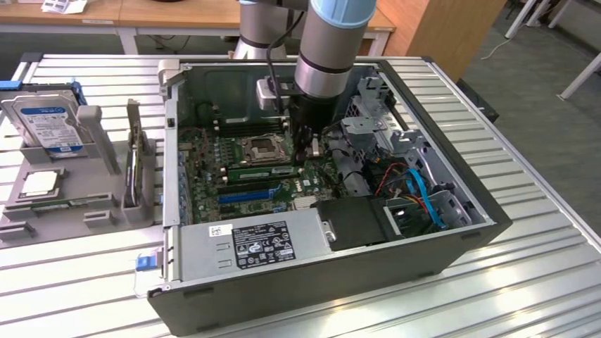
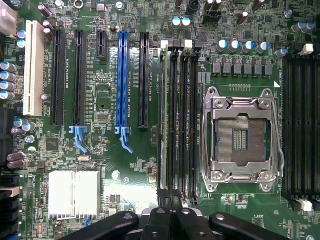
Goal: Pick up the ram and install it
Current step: 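Press down the ram until it locks into place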
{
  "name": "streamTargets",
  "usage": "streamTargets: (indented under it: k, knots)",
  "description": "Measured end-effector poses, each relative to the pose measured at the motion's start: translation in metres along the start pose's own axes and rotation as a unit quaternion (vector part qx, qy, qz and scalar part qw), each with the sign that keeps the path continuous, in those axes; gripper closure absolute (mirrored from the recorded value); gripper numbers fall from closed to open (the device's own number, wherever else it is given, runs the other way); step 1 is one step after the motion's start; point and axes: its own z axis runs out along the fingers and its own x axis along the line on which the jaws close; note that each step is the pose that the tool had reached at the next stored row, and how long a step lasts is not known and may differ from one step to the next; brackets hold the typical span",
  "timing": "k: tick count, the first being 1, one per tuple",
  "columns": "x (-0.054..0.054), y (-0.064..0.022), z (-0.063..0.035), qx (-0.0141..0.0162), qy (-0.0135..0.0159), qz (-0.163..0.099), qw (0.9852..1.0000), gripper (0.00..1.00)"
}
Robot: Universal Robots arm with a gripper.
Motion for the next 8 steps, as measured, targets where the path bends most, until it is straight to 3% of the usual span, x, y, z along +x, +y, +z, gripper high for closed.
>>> streamTargets:
  k: [8]
  knots:
    - [0.0, 0.0005, -0.0166, 0.0, 0.0001, 0.0, 1.0, 0.9]
